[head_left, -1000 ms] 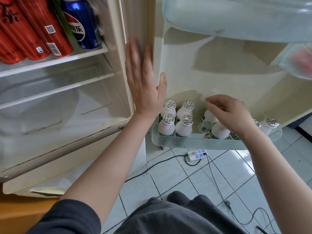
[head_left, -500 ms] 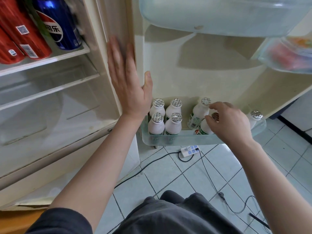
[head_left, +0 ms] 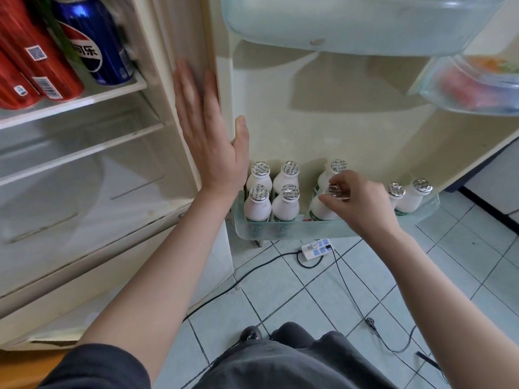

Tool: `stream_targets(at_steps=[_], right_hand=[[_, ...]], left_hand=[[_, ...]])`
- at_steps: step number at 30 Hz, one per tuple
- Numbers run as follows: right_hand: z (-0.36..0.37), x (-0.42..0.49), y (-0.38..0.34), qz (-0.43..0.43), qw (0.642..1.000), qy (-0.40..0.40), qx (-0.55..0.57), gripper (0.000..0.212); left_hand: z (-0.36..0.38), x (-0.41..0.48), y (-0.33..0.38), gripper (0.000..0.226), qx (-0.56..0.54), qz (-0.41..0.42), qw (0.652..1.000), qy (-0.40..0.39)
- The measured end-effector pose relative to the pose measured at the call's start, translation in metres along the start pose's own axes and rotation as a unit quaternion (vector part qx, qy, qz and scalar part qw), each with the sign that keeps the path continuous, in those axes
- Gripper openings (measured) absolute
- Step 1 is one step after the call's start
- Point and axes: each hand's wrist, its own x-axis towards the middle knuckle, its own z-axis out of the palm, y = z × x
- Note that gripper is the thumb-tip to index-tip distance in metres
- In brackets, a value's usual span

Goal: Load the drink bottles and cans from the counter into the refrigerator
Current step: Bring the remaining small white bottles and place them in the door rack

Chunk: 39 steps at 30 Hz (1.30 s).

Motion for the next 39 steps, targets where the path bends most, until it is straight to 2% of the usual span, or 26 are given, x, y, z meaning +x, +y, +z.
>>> stream_targets(at_steps=[4,11,17,24,31,36,39], right_hand=[[0.007,0.002,-0.007,-0.017,0.999,-0.026,0.013,0.029],[0.009,0.002,-0.003,0.035,0.999,-0.036,-0.002,0.035],[0.009,0.001,-0.004,0.006,0.997,-0.081,0.016,0.030],[0.006,0.000,-0.001,-0.002,0.993,-0.110,0.031,0.035],[0.008,-0.008,-0.004,0.018,0.990,-0.119,0.071,0.021],[0.006,-0.011,-0.005,0.005,0.989,-0.127,0.079,0.022],[0.000,-0.010,-0.010,0.002,0.991,-0.081,0.109,0.017]], left_hand=[[-0.001,0.001,0.000,0.057,0.002,-0.001,1.000,-0.002],[-0.002,0.001,-0.001,0.057,0.004,0.008,1.000,-0.001],[-0.003,0.001,-0.002,0.058,0.002,0.009,1.000,-0.006],[-0.004,-0.001,-0.003,0.057,0.000,0.005,1.000,-0.007],[-0.007,-0.001,-0.004,0.059,-0.010,0.000,1.000,-0.009],[-0.009,0.000,-0.003,0.064,-0.017,-0.010,1.000,-0.015],[-0.010,0.001,-0.004,0.063,-0.020,0.001,1.000,-0.016]])
